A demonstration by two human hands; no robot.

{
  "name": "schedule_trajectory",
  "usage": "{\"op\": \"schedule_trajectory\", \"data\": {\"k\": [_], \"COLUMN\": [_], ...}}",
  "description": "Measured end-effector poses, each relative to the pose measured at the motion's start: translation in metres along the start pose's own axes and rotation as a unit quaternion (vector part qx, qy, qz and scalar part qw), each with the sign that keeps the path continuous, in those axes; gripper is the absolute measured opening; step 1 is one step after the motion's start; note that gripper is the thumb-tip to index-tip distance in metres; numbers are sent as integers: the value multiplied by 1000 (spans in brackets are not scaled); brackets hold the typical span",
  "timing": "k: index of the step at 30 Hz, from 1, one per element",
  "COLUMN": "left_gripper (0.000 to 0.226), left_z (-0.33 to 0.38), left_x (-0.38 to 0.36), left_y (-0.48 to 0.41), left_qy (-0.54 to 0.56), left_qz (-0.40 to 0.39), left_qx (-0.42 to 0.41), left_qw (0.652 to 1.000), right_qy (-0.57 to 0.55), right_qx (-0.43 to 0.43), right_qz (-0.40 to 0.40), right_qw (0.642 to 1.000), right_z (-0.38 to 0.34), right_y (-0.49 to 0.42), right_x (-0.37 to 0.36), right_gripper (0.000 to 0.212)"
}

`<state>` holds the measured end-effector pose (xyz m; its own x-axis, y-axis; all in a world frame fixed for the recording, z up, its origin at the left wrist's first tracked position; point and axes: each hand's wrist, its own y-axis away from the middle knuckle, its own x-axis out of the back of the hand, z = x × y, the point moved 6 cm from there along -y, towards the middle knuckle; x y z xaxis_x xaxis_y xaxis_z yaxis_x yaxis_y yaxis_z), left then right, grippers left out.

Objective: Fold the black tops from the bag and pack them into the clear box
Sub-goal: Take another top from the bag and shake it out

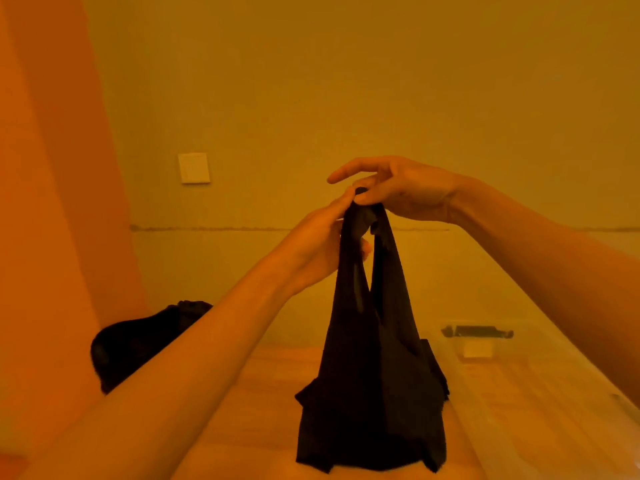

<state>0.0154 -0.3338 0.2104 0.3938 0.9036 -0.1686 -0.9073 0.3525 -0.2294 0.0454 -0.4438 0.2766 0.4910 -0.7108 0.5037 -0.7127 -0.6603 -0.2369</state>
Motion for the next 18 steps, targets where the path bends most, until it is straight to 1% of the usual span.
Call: {"op": "schedule_trajectory", "data": {"k": [1,2,4,5,6,7,8,10,11,12,14,16,18], "left_gripper": [25,17,11,10,12,15,17,18,22,25,26,26,18], "left_z": [-2,-3,-5,-4,-2,0,2,5,7,8,10,12,15], "left_x": [-4,-4,3,6,7,8,8,11,12,15,19,25,34], "left_y": [-2,-4,-3,-2,1,5,9,15,20,25,35,45,54], "left_qy": [15,25,75,128,183,228,255,260,249,240,236,221,200], "left_qz": [8,27,76,87,85,73,60,59,70,81,97,109,135], "left_qx": [6,10,25,37,43,43,39,27,21,14,5,-6,-31], "left_qw": [1000,999,994,987,978,970,964,963,966,967,967,969,970], "right_qy": [0,2,10,21,37,53,51,14,2,-5,-16,-18,-15], "right_qx": [2,9,8,-14,-53,-115,-182,-285,-315,-323,-315,-315,-306], "right_qz": [28,72,199,259,300,314,308,276,260,252,270,285,276], "right_qw": [1000,997,980,966,952,941,932,918,913,912,910,905,911], "right_z": [3,6,19,31,46,65,87,126,141,152,168,184,196], "right_y": [8,18,51,73,96,117,135,155,157,155,147,138,130], "right_x": [2,4,2,-7,-24,-47,-76,-128,-148,-163,-180,-190,-201], "right_gripper": [44,43,34,37,48,59,67,72,71,72,72,60,44]}}
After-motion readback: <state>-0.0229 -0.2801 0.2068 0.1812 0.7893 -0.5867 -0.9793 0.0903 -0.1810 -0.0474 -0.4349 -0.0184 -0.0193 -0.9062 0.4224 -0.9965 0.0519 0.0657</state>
